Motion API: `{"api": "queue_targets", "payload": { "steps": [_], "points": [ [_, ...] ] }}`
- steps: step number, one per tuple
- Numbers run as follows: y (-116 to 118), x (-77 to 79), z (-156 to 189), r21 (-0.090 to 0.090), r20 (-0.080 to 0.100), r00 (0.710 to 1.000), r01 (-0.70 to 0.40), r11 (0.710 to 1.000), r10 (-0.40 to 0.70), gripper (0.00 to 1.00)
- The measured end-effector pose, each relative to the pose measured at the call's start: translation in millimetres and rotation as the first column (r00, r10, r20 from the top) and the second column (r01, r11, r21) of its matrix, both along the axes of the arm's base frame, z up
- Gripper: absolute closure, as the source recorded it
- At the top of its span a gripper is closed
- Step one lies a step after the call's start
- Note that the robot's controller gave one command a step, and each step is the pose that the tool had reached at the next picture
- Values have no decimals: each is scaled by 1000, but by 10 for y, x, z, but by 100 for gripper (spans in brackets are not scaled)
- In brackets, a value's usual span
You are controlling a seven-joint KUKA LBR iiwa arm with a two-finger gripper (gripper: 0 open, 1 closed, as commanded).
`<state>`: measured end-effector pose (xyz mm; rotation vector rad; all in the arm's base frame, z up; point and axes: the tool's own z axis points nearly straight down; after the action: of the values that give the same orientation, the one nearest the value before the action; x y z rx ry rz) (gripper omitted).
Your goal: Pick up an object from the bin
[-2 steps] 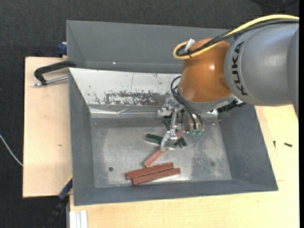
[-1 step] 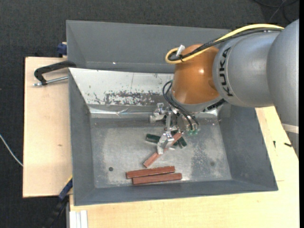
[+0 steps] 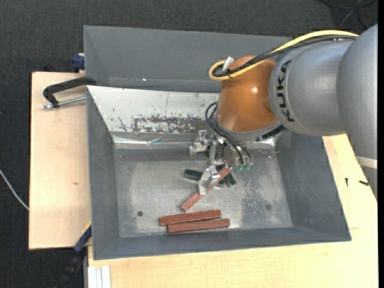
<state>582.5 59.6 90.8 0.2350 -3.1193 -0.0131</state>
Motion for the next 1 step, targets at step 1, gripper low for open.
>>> {"api": "queue_targets", "payload": {
  "steps": [1],
  "points": [
    [-1,-59,33,-2,1,1000,-1,1000,1,100]
  ]
}}
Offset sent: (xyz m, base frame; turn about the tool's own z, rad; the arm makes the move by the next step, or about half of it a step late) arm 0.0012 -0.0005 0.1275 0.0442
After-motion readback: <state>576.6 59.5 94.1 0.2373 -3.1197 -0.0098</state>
